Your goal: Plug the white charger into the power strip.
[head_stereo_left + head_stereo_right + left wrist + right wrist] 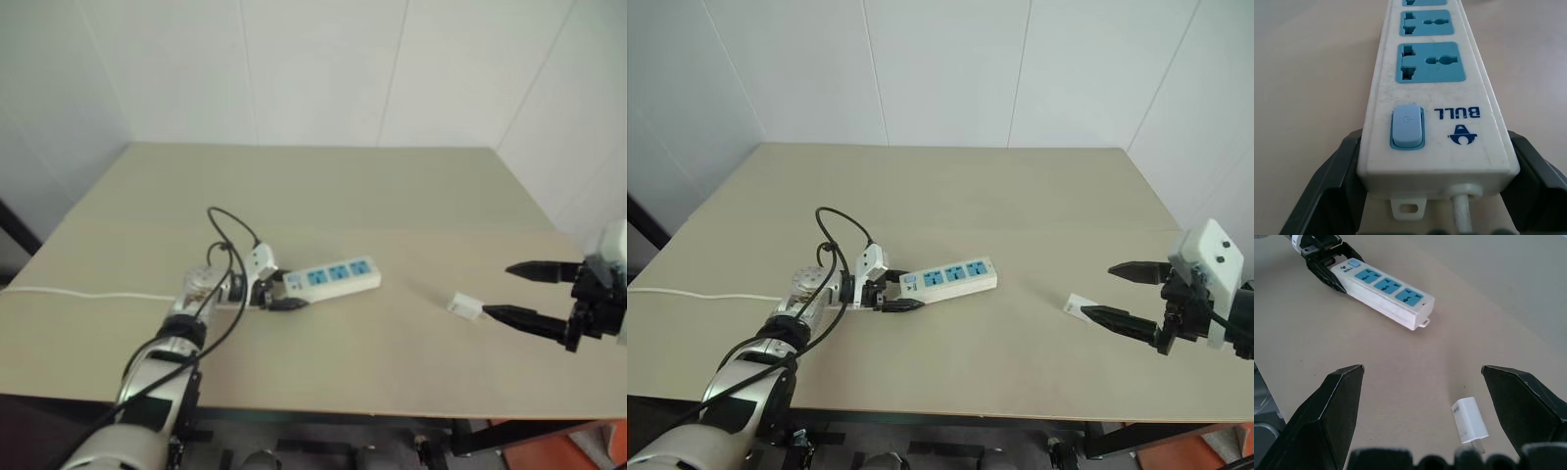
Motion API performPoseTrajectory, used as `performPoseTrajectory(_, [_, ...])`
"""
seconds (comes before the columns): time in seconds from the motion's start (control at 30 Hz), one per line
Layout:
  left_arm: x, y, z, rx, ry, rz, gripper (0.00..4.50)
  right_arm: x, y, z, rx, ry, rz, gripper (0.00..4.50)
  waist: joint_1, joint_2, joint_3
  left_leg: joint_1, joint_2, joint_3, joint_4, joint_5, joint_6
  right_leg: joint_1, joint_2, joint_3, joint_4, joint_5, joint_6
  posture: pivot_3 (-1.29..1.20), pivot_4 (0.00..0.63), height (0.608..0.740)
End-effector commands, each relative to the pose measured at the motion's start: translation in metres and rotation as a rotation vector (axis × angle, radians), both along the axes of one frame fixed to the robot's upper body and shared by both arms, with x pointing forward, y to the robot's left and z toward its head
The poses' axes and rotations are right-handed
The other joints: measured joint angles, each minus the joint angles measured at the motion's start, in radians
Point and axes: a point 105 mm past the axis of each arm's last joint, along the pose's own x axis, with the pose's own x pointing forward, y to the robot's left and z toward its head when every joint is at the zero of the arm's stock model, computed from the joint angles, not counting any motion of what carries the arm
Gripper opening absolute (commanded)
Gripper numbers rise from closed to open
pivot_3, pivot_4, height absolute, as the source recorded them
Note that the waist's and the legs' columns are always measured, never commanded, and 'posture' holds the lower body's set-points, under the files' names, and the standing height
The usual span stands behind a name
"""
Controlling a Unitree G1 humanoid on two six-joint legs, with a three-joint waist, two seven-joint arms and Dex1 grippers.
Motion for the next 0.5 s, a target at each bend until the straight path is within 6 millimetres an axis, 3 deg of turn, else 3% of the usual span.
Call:
performPoseTrajectory(0.03, [-0.014, -0.007, 0.006, 0.004, -0.031, -0.098, 3.31, -0.002, -0.001, 0.012, -0.003, -0.053, -0.007, 4.5, 0.0, 0.0, 0.0, 0.0, 0.0, 0.0, 0.0, 0.0, 0.0, 0.0, 0.0, 0.0, 0.0, 0.0, 0.0, 0.0, 0.15, 0.74])
performPoseTrajectory(0.2, [-0.023, -0.012, -0.015, 0.081, -0.065, -0.107, 3.31, 0.0, -0.001, 0.012, -0.005, -0.055, -0.009, 4.5, 0.003, 0.0, 0.0, 0.001, 0.0, 0.0, 0.0, 0.0, 0.0, 0.001, 0.0, 0.0, 0.0, 0.0, 0.0, 0.0, 0.15, 0.74])
performPoseTrajectory(0.27, [-0.022, -0.015, -0.018, 0.095, -0.096, -0.088, 4.03, 0.0, 0.001, 0.012, 0.0, -0.056, -0.004, 4.5, 0.004, 0.0, 0.0, 0.001, 0.0, 0.0, 0.001, 0.0, 0.0, 0.002, 0.0, 0.0, 0.0, 0.0, 0.0, 0.0, 0.15, 0.74])
performPoseTrajectory(0.33, [-0.022, -0.017, -0.016, 0.077, -0.114, -0.085, 4.48, 0.0, 0.002, 0.012, 0.002, -0.054, 0.001, 4.5, 0.004, 0.0, 0.0, 0.001, 0.0, 0.0, 0.001, 0.0, 0.0, 0.002, 0.0, 0.0, 0.0, 0.0, 0.0, 0.0, 0.15, 0.74])
performPoseTrajectory(0.5, [-0.021, -0.008, 0.002, 0.016, -0.134, -0.065, 4.48, 0.0, 0.002, 0.012, 0.002, -0.047, 0.003, 4.5, 0.001, 0.0, 0.0, 0.001, 0.0, 0.0, 0.001, 0.0, 0.0, 0.001, 0.0, 0.0, 0.0, 0.0, 0.0, 0.0, 0.15, 0.74])
